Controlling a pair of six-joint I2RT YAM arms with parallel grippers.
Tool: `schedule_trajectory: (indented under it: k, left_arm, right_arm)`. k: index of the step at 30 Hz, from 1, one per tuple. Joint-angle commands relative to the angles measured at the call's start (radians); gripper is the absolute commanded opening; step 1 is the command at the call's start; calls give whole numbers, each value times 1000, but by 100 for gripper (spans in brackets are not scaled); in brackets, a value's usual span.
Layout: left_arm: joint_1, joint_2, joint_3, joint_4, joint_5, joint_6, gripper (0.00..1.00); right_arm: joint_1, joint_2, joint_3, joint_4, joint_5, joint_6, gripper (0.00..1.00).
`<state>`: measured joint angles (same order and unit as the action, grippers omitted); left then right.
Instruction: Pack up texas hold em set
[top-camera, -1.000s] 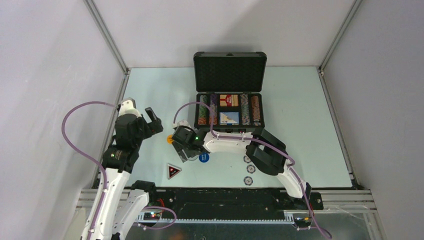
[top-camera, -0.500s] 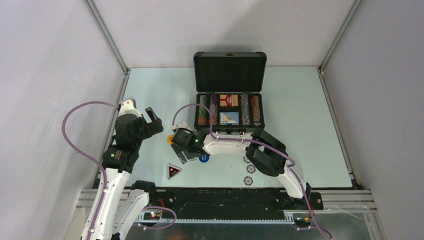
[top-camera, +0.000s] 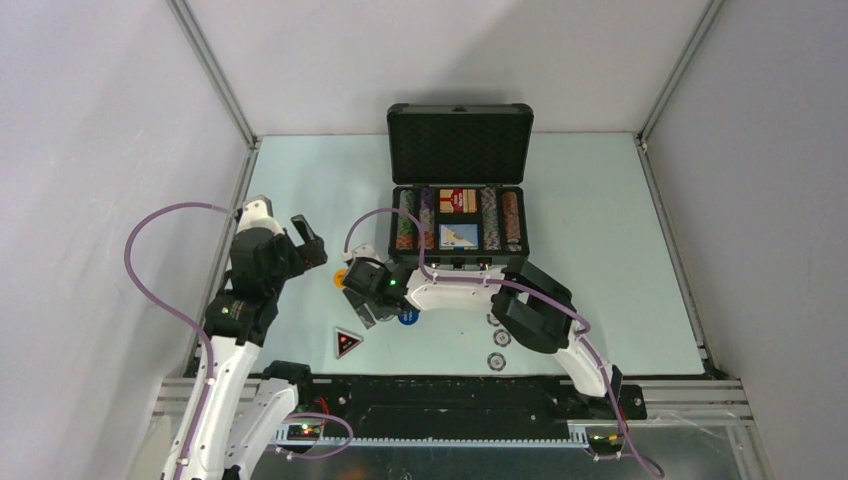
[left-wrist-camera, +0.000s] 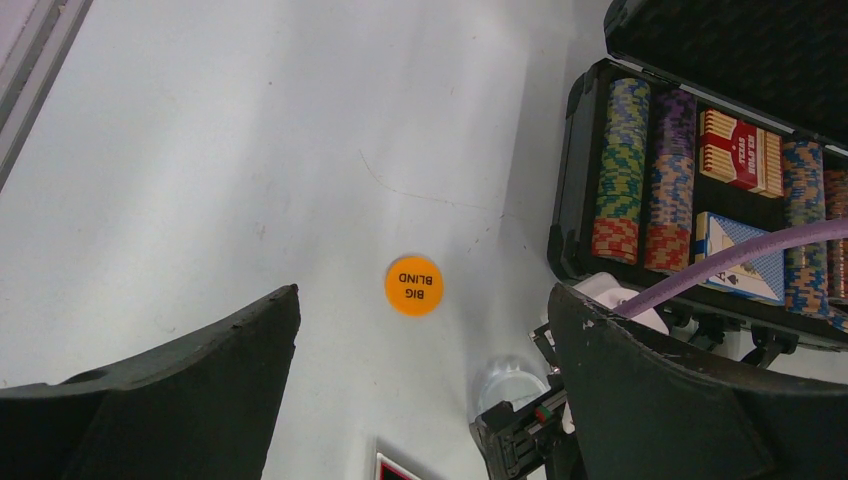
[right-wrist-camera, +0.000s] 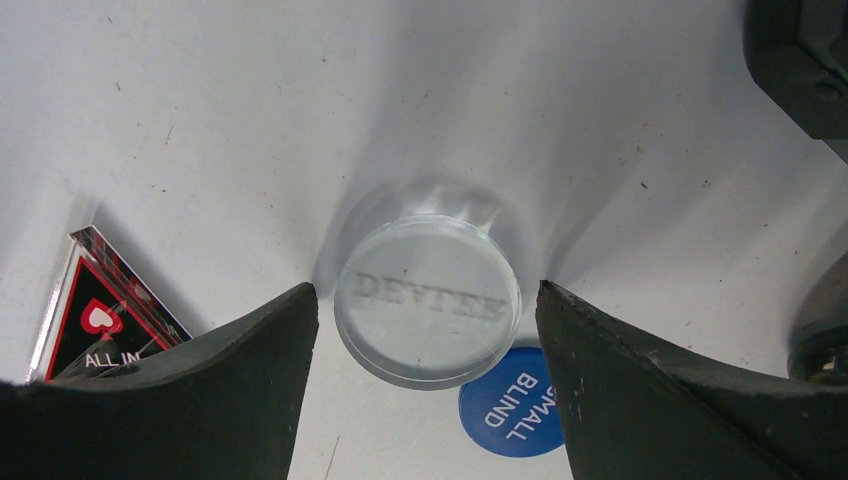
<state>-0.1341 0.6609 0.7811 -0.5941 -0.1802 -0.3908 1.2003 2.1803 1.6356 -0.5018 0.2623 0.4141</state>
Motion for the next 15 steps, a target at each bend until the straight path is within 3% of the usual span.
schedule_trajectory:
  k: [1, 5, 15]
  left_arm:
    - [6, -3, 1, 13, 1, 23, 98]
    - [5, -3, 0, 12, 1, 24, 98]
    - [6, -2, 0, 13, -1, 24, 98]
  right_arm:
    - [15, 25, -41, -120, -8, -17, 83]
    - [19, 35, -40, -120, -8, -22, 78]
    - [12, 26, -49, -100, -3, -13, 56]
